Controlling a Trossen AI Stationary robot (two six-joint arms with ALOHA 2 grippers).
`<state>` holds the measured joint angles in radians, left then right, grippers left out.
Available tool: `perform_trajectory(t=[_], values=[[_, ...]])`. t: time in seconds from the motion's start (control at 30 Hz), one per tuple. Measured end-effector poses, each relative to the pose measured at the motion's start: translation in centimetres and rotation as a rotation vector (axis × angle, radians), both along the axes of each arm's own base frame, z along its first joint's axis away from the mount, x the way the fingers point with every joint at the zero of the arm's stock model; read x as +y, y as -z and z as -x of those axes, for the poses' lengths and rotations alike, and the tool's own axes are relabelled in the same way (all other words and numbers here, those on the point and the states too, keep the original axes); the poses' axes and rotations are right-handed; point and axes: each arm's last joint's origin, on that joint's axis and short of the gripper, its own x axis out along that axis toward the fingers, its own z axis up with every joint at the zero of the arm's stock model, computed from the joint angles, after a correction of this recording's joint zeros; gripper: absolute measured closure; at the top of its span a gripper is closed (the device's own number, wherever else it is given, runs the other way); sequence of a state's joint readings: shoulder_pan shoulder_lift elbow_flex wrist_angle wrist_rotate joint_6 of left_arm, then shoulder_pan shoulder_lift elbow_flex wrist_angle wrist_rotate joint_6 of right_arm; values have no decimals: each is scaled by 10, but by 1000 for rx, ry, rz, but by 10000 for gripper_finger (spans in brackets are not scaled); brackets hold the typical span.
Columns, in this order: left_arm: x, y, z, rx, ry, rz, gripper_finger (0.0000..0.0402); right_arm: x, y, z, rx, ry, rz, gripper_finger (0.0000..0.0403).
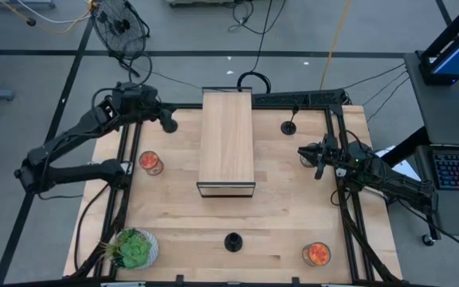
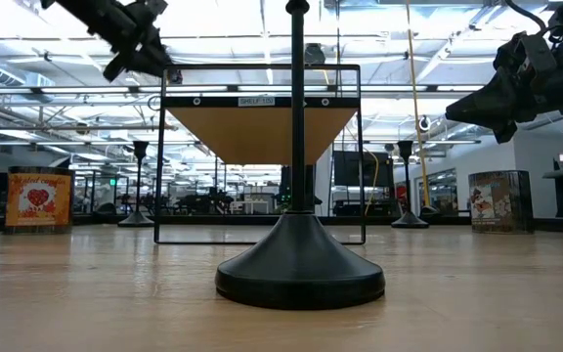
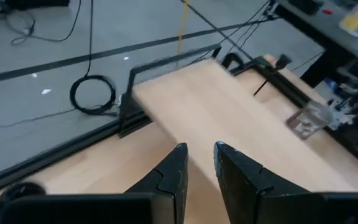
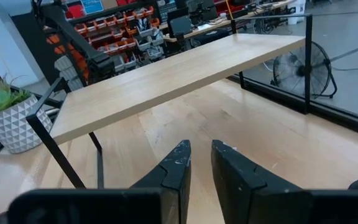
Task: Pick & Place candle stick holders
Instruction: Put the top left black candle holder on the shelf
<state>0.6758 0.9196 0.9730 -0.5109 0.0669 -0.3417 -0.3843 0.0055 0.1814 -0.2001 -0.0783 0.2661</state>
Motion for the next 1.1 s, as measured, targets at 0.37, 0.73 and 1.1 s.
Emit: perform_trajectory(t=[0.37,0.73,1.1], values=[[23,-38,-36,480,-180,83,314,0,0,0,45,-16,143,348],[83,-29,-29,607,-408,343,314,0,0,0,49,-18,158,348],[102,-23,-11,653,-466,375,314,0,0,0,58,-21,186,348]])
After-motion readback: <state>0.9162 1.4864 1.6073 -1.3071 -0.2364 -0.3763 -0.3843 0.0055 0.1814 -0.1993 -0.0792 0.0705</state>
